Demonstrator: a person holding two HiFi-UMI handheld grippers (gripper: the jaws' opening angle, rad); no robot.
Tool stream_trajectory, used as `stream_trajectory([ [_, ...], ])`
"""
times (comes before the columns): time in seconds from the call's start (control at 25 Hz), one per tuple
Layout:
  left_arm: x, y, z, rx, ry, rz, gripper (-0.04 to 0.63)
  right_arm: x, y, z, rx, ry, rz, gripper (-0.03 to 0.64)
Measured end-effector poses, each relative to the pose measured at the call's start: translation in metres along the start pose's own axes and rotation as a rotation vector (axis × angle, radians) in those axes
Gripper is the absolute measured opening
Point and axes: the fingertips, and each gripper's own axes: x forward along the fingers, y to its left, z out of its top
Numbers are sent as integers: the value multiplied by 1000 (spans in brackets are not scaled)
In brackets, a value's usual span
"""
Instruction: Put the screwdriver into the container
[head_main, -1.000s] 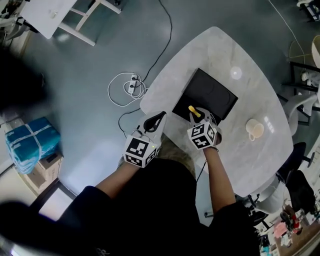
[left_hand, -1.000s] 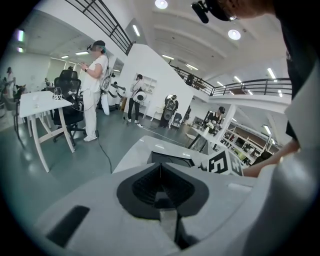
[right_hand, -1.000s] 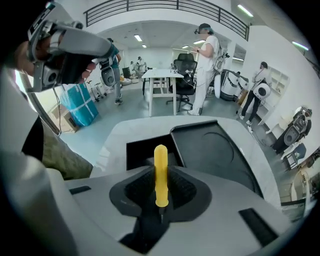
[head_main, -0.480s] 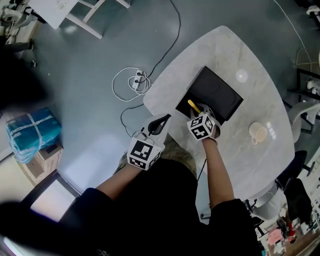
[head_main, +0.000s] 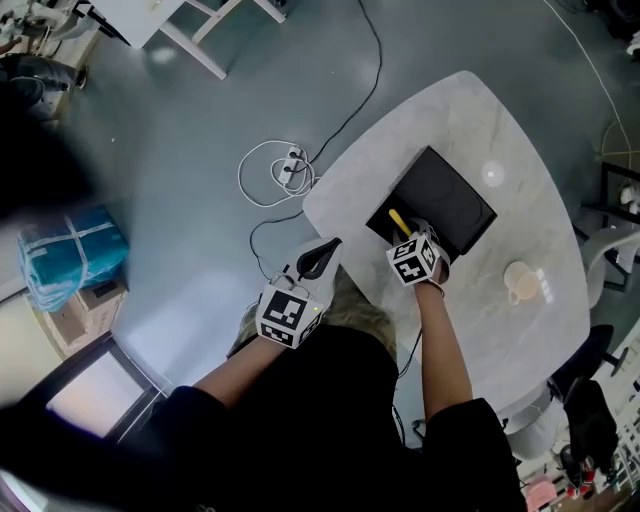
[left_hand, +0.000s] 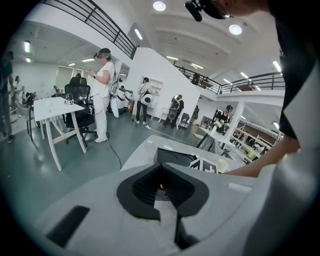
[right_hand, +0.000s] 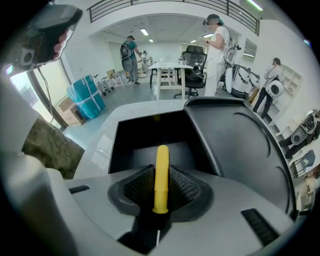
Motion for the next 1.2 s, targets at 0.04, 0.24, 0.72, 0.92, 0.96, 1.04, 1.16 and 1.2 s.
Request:
stream_trajectory([
  [0.04, -2, 1, 1, -2, -5, 0, 17, -1, 0, 0, -20, 7, -1, 84],
  [0.24, -22, -2, 6, 4, -26, -23, 17, -18, 5, 4, -41, 1, -19, 115],
  [0.72, -76, -17, 15, 36, -109, -186, 17, -127, 48, 33, 305, -245, -188, 115],
  [0.92, -104, -36, 19, 80, -144, -289, 17, -211, 78, 51, 621, -538, -271, 89],
  [0.96, -109, -40, 20, 84, -148, -306, 17, -226, 83, 53, 658, -579, -299, 75],
  [1.04, -117, -44, 21, 88, -156, -336, 17, -253, 95, 57, 715, -650, -353, 52],
  [1.16, -127, -52, 25, 106, -170, -378, 17, -287, 115, 61, 761, -723, -421, 31],
  [1.2, -131, -56, 26, 114, -175, -392, 17, -297, 123, 63, 764, -740, -442, 25],
])
